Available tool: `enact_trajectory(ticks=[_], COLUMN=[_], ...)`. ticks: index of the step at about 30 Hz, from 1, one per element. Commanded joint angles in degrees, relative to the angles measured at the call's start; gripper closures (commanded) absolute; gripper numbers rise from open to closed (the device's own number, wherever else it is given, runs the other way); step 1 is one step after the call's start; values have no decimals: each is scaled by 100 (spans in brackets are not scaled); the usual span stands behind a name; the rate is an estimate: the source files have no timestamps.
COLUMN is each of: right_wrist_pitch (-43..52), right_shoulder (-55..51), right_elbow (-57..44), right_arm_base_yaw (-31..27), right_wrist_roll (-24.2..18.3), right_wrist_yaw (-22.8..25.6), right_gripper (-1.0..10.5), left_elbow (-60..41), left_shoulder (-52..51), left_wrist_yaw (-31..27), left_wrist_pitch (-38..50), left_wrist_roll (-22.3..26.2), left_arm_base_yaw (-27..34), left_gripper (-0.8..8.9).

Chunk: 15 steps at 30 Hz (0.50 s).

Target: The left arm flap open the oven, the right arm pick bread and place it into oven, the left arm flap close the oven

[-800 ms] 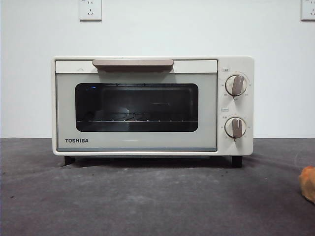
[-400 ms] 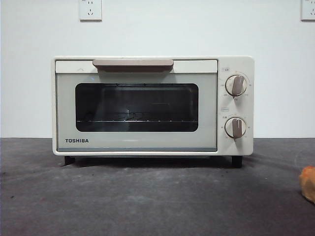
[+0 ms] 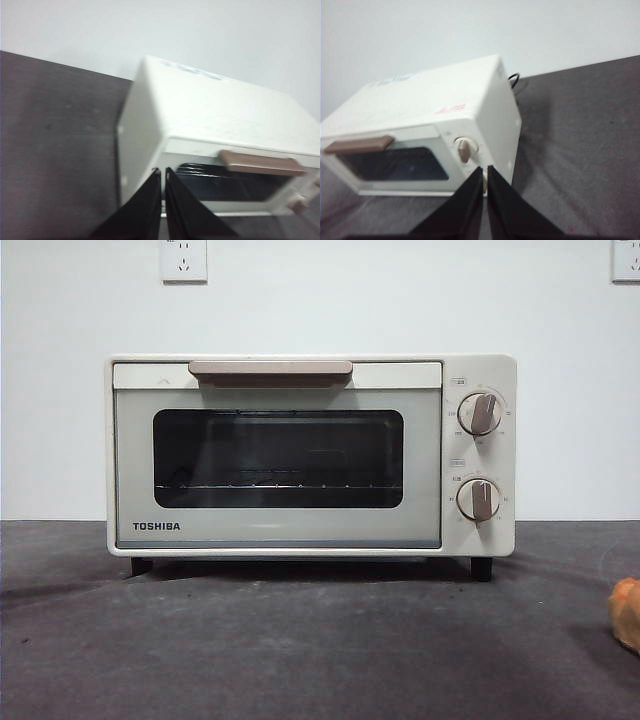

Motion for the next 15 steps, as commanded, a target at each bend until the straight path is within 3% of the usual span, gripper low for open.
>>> enact_trajectory(ticks=[1,6,10,15], right_wrist_pitch=[-186,-389,-686,-975], right_shoulder=[282,671,957,1250], right_elbow=[468,1049,1451,1670], right_arm_base_yaw=[13,249,494,649], right_wrist_roll=[-636,-1075,-1327,-1331], right_wrist_yaw=[-203,-378,-555,-1023], right_gripper=[936,935,935,935], left_elbow=[575,1290,1650,1735], left_shoulder=[426,920,1080,1095], left_wrist_yaw=[372,883,935,1198], left_wrist_pitch=[-214,-802,-1080,-1082], left_wrist_roll=[208,693,1051,1099], left_arm_base_yaw=[-142,-483,-804,-1084], left_gripper=[795,795,795,794])
